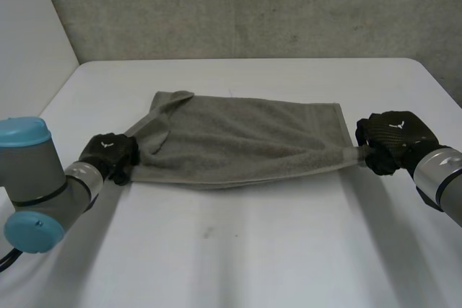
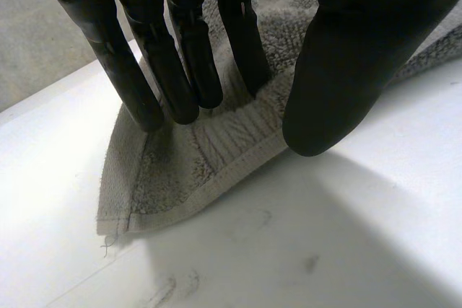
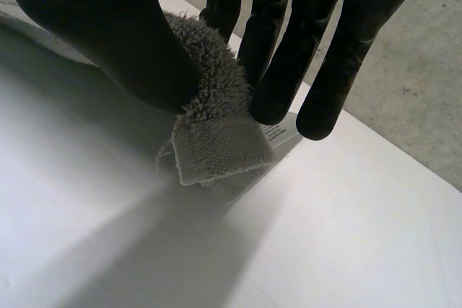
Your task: Fold the towel.
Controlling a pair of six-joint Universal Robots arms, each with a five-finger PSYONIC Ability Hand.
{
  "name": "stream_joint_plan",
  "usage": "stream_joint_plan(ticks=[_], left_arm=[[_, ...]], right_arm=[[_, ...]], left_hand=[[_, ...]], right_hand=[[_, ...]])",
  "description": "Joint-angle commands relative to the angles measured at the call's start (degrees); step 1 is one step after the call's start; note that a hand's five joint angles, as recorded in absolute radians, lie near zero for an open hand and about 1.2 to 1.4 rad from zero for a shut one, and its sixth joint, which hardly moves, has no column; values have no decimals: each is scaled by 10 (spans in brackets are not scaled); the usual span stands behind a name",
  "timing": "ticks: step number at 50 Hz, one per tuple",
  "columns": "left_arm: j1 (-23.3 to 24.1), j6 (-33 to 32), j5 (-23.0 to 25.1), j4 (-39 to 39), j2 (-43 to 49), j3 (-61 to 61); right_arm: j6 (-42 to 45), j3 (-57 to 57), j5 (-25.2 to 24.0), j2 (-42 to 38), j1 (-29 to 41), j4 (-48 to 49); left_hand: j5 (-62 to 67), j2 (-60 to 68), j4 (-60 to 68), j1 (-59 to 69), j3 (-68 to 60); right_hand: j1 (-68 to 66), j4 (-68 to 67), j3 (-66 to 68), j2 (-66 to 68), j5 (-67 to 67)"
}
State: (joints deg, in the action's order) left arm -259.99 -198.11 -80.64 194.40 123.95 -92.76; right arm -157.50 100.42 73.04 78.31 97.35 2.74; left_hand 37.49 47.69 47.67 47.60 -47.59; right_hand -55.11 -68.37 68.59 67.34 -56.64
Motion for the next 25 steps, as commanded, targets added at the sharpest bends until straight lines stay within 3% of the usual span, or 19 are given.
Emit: stream_joint_plan(ticks=[1,2,3,4,11,19,21,25], left_arm=[[0,-2,0,-1,11,11],[0,-2,0,0,11,12],[0,-2,0,0,11,12],[0,-3,-1,0,11,12],[4,-3,-14,6,-16,2],[12,-3,-36,-5,-209,-25],[9,-1,-35,-27,-311,-24],[3,-3,-33,-70,-400,-9]], right_arm=[[0,0,-1,0,-7,2],[0,0,-1,0,-8,2],[0,0,-1,0,-8,2],[0,-1,-1,0,-8,2],[4,-17,4,1,-7,-3],[12,-95,-2,62,-7,-95],[23,-153,-3,97,-8,-156],[45,-219,-3,138,-10,-208]], left_hand=[[103,101,101,102,-102],[197,195,195,195,-196],[197,195,196,196,-197],[324,322,322,323,-323],[325,323,323,324,-324],[325,323,323,324,-324],[325,323,323,324,-324],[325,323,323,324,-324]], right_hand=[[-249,-116,114,127,-134],[-249,-116,114,127,-134],[-249,-116,114,127,-134],[-249,-116,114,127,-134],[-249,-116,114,127,-134],[-249,-116,114,127,-134],[-249,-116,114,127,-134],[-249,-116,114,127,-134]])
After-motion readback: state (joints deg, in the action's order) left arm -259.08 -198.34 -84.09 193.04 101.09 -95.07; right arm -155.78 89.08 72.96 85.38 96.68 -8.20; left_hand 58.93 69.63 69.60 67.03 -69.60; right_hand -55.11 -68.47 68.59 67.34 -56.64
